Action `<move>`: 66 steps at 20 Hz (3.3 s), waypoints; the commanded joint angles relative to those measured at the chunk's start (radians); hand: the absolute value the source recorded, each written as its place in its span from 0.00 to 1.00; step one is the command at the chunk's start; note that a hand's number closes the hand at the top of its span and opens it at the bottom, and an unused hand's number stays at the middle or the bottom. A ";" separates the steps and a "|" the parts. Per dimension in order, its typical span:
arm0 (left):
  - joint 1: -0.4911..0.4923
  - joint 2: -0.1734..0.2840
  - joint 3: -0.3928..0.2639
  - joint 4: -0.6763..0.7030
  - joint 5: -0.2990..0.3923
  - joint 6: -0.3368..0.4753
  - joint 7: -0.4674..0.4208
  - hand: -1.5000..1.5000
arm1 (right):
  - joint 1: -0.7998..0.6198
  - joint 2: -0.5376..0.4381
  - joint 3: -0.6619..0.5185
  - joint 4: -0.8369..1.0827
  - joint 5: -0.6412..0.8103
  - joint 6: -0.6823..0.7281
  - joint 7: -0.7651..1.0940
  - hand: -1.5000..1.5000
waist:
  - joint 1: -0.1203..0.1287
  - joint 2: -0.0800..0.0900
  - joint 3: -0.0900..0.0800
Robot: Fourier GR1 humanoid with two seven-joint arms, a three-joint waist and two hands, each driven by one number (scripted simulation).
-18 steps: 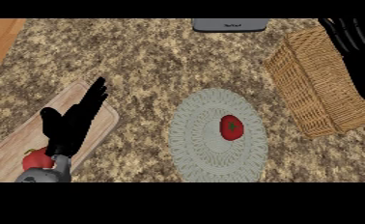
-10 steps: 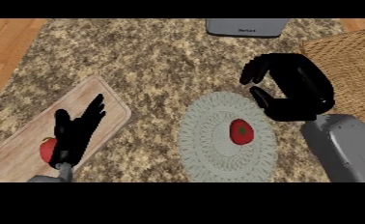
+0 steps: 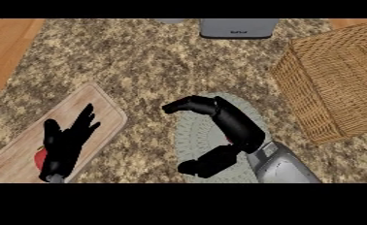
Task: Pick the tomato from the placemat and place it in the basket
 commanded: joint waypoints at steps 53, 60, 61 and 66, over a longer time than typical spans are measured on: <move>0.049 -0.014 0.074 0.033 -0.050 -0.056 0.046 0.50 | -0.042 -0.358 -0.083 -0.206 0.429 0.593 0.425 0.00 | -0.002 0.013 -0.003; 0.012 -0.013 0.098 0.067 -0.036 -0.092 0.073 0.50 | 0.039 -0.322 -0.044 -0.151 0.559 0.501 0.315 0.00 | -0.008 0.013 -0.004; 0.051 -0.063 0.049 0.051 -0.082 -0.049 0.047 0.50 | -0.040 -0.281 -0.071 -0.063 0.553 0.510 0.305 0.00 | 0.001 0.014 -0.004; 0.069 -0.053 0.079 0.014 -0.076 -0.068 0.043 0.50 | 0.015 -0.254 -0.056 -0.049 0.635 0.487 0.266 0.00 | -0.002 0.012 -0.004</move>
